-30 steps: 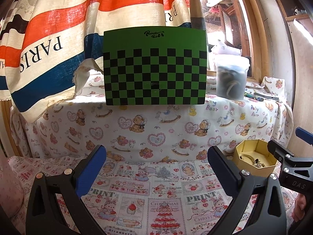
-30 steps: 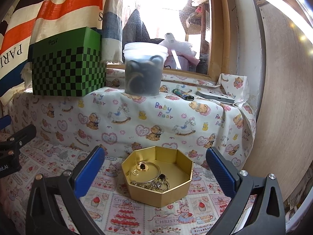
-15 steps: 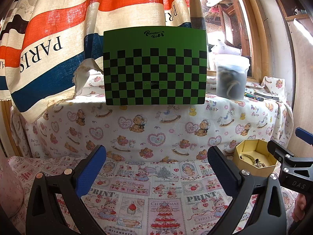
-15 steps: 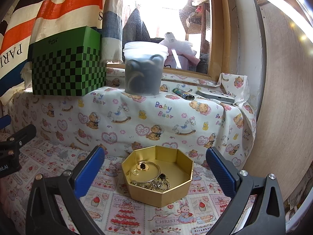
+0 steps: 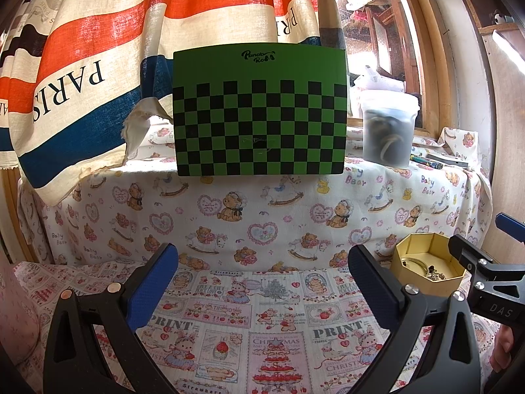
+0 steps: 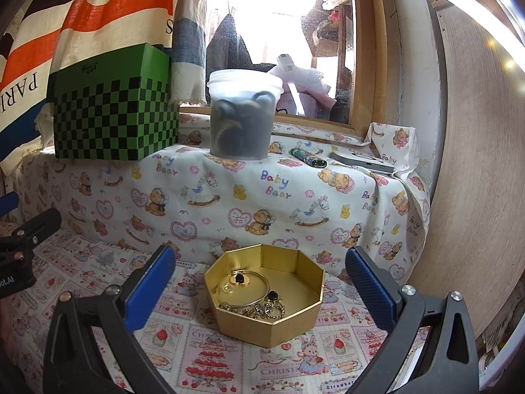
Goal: Organize jewelry
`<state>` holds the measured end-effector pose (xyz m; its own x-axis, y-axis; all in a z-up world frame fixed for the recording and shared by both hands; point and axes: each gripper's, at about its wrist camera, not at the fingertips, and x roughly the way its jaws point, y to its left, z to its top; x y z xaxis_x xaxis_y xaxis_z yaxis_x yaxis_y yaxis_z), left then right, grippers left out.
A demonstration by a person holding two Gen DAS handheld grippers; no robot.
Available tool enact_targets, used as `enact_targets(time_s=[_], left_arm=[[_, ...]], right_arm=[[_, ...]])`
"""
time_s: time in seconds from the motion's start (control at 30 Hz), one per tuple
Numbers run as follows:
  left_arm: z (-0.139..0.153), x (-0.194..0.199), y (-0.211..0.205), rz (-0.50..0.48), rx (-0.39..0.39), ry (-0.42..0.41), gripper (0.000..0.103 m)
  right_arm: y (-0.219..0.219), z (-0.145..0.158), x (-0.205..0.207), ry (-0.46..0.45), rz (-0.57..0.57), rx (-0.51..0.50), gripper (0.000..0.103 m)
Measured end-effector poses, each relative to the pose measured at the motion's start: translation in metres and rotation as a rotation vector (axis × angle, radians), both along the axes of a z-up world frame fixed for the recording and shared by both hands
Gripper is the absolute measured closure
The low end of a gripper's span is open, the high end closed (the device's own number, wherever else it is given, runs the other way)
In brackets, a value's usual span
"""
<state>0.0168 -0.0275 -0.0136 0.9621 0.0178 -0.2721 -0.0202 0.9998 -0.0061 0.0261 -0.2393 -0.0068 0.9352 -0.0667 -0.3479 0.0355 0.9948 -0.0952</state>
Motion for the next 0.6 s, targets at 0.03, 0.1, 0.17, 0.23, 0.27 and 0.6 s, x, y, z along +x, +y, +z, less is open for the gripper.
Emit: enact_targets(time_s=[0.03, 0.1, 0.17, 0.23, 0.27, 0.6], left_arm=[[0.0001, 0.0002, -0.0001, 0.0, 0.0, 0.0, 0.0], [0.0, 0.0001, 0.0, 0.0, 0.0, 0.0, 0.0], [0.0001, 0.0002, -0.0001, 0.0, 0.0, 0.0, 0.0], [0.0, 0.0004, -0.0001, 0.0, 0.001, 0.002, 0.0], [-0.0002, 0.0006, -0.0004, 0.001, 0.002, 0.003, 0.0], [-0.0007, 0.0006, -0.0002, 0.003, 0.006, 0.005, 0.0]], right_arm=[[0.0, 0.0, -0.0001, 0.0, 0.0, 0.001, 0.0], [0.0, 0.0, 0.0, 0.001, 0.0, 0.001, 0.0], [-0.0002, 0.0001, 0.0001, 0.0, 0.001, 0.001, 0.0], [-0.0002, 0.0, 0.0, 0.001, 0.001, 0.0, 0.0], [-0.0006, 0.0002, 0.0004, 0.001, 0.001, 0.001, 0.0], [-0.0004, 0.0, 0.0007, 0.002, 0.002, 0.0, 0.0]])
